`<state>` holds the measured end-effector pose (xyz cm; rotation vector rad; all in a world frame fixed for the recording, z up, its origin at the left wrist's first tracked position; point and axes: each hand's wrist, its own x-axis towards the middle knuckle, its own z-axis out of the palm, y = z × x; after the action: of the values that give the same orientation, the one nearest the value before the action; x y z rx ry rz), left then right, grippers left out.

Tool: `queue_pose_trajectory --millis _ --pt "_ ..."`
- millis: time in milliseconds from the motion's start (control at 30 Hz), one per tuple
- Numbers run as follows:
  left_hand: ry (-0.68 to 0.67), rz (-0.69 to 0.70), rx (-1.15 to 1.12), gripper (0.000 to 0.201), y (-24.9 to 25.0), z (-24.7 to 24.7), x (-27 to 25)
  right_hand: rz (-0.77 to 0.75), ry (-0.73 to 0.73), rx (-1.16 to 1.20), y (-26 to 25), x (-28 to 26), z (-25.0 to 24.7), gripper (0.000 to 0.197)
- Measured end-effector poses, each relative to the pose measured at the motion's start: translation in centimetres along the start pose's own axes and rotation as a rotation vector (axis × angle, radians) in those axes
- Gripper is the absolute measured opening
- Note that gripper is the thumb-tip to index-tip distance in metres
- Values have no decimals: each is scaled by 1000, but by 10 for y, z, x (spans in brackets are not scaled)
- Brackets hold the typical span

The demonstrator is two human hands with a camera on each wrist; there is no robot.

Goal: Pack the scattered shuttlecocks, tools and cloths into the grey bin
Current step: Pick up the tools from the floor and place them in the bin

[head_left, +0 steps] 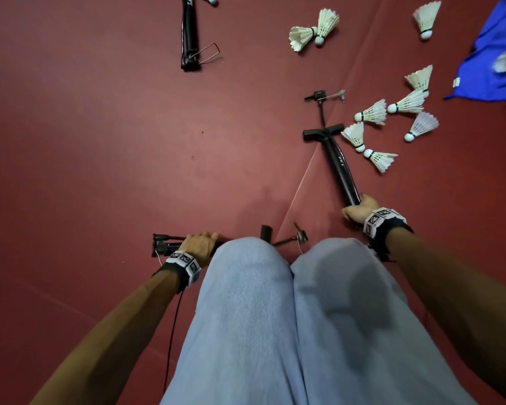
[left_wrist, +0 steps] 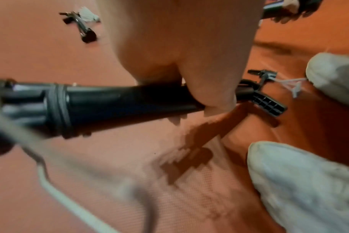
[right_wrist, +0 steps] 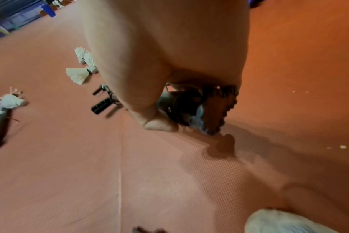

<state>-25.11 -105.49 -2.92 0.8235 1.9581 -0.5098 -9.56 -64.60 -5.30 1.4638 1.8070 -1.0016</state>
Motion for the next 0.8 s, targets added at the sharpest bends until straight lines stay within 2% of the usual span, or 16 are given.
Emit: queue_pose_trajectory --millis 233,333,433,500,600,700,733,800 --pt "119 -95 -186 62 5 -72 -127 -26 16 93 -1 -143 -65 62" --pt "172 -106 -242 58 7 -115 -194 -26 -8 173 -5 -221 -109 61" --pt "228 -83 -294 51 12 -165 -267 -58 4 288 -9 -305 -158 47" --pt "285 -52 -349 50 17 -200 -313 -142 37 391 -11 -360 -188 44" --pt "374 -14 -472 49 29 -249 -379 -275 9 528 -21 -438 -228 57" --pt "480 48 -651 37 42 -296 -440 -421 -26 652 -56 -509 -269 73" --pt "527 80 -707 37 45 -310 -458 -463 -1 699 -73 -529 -281 71" --pt "612 138 -803 41 50 -334 -495 -536 80 804 -107 -566 -301 45"
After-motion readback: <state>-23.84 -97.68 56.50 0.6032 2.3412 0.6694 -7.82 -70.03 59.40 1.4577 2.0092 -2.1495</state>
